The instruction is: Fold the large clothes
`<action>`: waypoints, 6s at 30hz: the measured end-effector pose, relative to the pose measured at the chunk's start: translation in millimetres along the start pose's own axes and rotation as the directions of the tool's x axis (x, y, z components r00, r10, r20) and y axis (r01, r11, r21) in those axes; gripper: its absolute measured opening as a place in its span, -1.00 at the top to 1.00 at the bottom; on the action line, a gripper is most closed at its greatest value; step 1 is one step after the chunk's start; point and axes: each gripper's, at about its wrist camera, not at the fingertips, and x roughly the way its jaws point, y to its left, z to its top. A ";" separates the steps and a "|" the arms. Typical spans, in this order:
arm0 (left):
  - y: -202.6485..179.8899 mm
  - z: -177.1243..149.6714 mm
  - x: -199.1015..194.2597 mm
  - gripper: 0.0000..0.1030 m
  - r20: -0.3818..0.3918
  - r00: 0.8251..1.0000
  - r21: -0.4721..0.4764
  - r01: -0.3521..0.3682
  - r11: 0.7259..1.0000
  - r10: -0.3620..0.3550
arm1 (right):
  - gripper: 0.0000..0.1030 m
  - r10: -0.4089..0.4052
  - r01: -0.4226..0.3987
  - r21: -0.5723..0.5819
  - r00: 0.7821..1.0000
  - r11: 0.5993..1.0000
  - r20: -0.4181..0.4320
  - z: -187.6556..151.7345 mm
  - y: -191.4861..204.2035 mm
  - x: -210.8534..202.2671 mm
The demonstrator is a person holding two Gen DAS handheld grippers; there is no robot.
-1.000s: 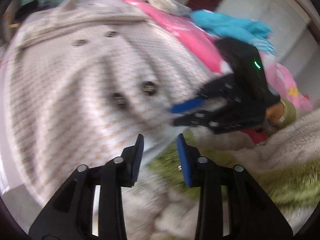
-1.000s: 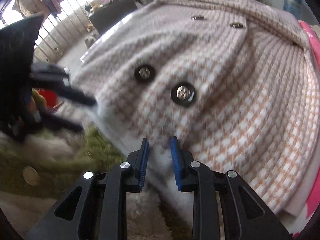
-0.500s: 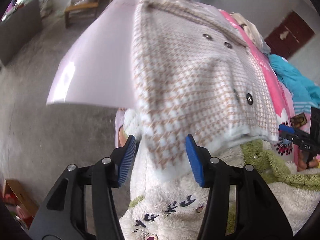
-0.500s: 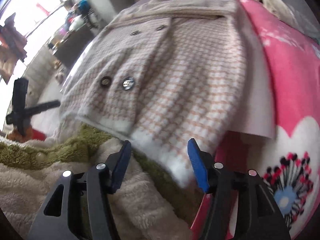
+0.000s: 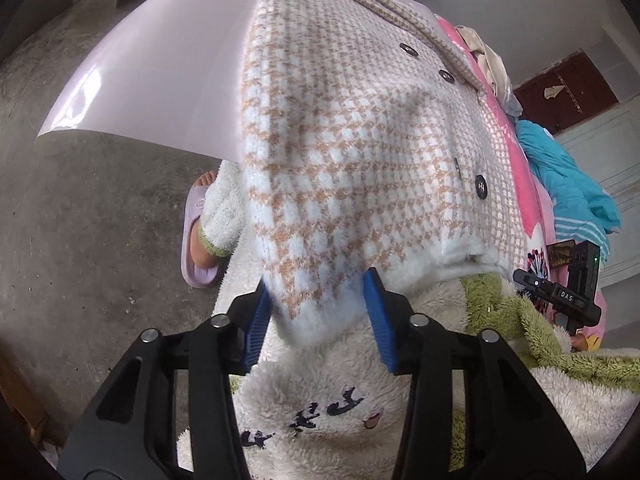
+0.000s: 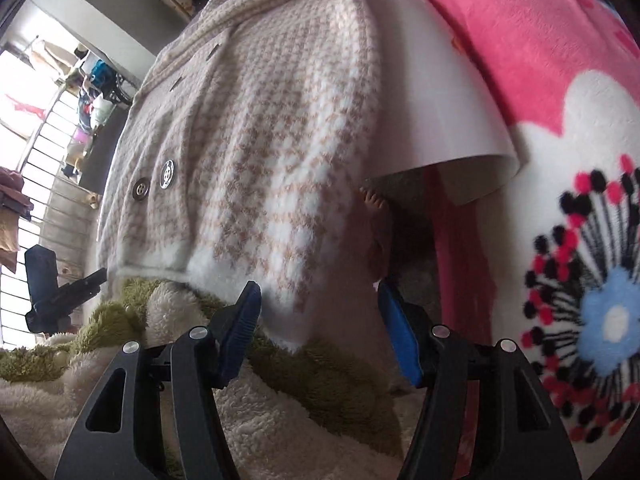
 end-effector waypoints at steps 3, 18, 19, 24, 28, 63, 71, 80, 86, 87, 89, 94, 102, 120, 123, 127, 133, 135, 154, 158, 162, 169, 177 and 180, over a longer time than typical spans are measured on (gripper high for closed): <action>-6.6 0.9 -0.1 0.42 -0.003 1.000 0.024 0.000 1.000 0.001 | 0.13 0.012 -0.012 -0.015 1.000 1.000 -0.003 -2.9 5.2 3.1; -55.7 43.2 -63.6 0.85 0.187 0.968 0.160 0.139 0.977 -0.168 | 0.83 0.152 -0.137 -0.085 0.965 0.987 0.214 38.7 39.2 -65.4; -55.2 52.7 -67.1 0.85 0.205 0.962 0.151 0.152 0.977 -0.181 | 0.83 0.177 -0.163 -0.078 0.954 0.984 0.241 46.8 39.3 -69.8; -55.7 100.8 -72.7 0.85 0.298 0.936 0.136 0.151 0.979 -0.186 | 0.83 0.263 -0.272 -0.025 0.900 0.962 0.347 94.6 31.3 -76.6; -50.6 145.8 -67.3 0.85 0.352 0.922 0.113 0.130 0.985 -0.162 | 0.83 0.271 -0.295 -0.002 0.876 0.956 0.399 133.3 29.8 -70.9; -96.0 172.0 83.9 0.28 0.089 0.994 0.335 -0.083 0.938 0.056 | 0.39 -0.044 0.116 -0.482 0.986 0.868 0.160 180.6 116.9 77.4; -97.1 167.8 60.3 0.35 0.147 0.989 0.363 -0.045 0.931 -0.009 | 0.45 -0.087 0.147 -0.460 0.985 0.876 0.148 185.0 110.3 65.2; -149.3 174.4 103.1 0.38 0.082 0.992 0.496 0.039 0.867 -0.092 | 0.45 0.021 0.058 -0.503 0.988 0.863 0.150 200.4 136.7 90.3; -143.2 168.0 99.2 0.38 0.078 0.991 0.479 0.057 0.876 -0.108 | 0.43 0.030 0.012 -0.459 0.996 0.888 0.086 198.3 120.1 82.0; -143.6 170.5 96.6 0.38 0.082 0.989 0.477 0.066 0.876 -0.120 | 0.43 0.029 0.016 -0.459 0.996 0.888 0.090 198.3 120.4 79.7; -144.4 177.5 91.7 0.38 0.109 0.986 0.479 0.062 0.875 -0.130 | 0.43 0.035 0.030 -0.457 0.990 0.889 0.135 200.7 120.6 70.0; -144.6 201.1 105.0 0.38 0.143 0.987 0.436 -0.002 0.900 -0.067 | 0.43 -0.015 0.099 -0.377 0.975 0.921 0.220 226.9 109.1 69.3; -133.2 211.7 88.9 0.37 0.193 0.979 0.384 -0.015 0.923 -0.065 | 0.37 -0.091 0.189 -0.343 0.955 0.920 0.281 233.6 106.2 69.0; -81.8 233.5 85.9 -0.09 0.232 0.968 0.182 -0.145 0.973 0.101 | -0.32 -0.127 0.176 -0.185 0.960 0.967 0.251 246.0 64.4 83.6; -80.8 231.2 79.2 -0.09 0.246 0.966 0.177 -0.131 0.975 0.085 | -0.32 -0.122 0.177 -0.195 0.956 0.965 0.267 243.3 69.1 76.3; -85.3 224.9 61.6 -0.10 0.303 0.949 0.209 -0.152 0.966 0.085 | -0.32 -0.110 0.181 -0.205 0.943 0.962 0.313 238.4 71.8 57.8; -83.9 223.5 40.6 -0.10 0.388 0.907 0.206 -0.261 0.943 0.166 | -0.32 -0.147 0.222 -0.179 0.923 0.959 0.356 240.3 52.0 40.4; -80.4 227.6 40.1 -0.10 0.403 0.888 0.195 -0.318 0.928 0.220 | -0.32 -0.155 0.225 -0.163 0.920 0.961 0.359 246.4 43.4 38.6; -43.3 260.3 70.9 0.22 0.352 0.866 0.139 -0.423 0.895 0.355 | 0.09 -0.123 0.208 -0.201 0.923 0.957 0.365 272.8 38.4 39.0; -42.1 260.2 74.1 0.22 0.351 0.866 0.143 -0.425 0.894 0.356 | 0.09 -0.149 0.239 -0.247 0.931 0.939 0.333 275.2 47.6 53.0; -44.3 258.6 73.5 0.45 0.364 0.850 0.137 -0.452 0.881 0.380 | 0.23 -0.193 0.240 -0.204 0.955 0.949 0.225 282.4 31.3 82.7; -54.1 249.2 57.3 0.89 0.423 0.825 0.176 -0.480 0.859 0.375 | 0.85 -0.229 0.317 -0.260 0.920 0.912 0.317 268.0 53.3 66.2; -61.9 282.0 34.9 0.90 0.514 0.793 0.134 -0.452 0.882 0.329 | 0.85 -0.221 0.338 -0.219 0.876 0.915 0.429 307.3 58.5 44.3; -49.7 290.6 55.5 0.90 0.478 0.801 0.125 -0.467 0.875 0.359 | 0.85 -0.243 0.339 -0.210 0.892 0.917 0.381 318.1 49.7 72.1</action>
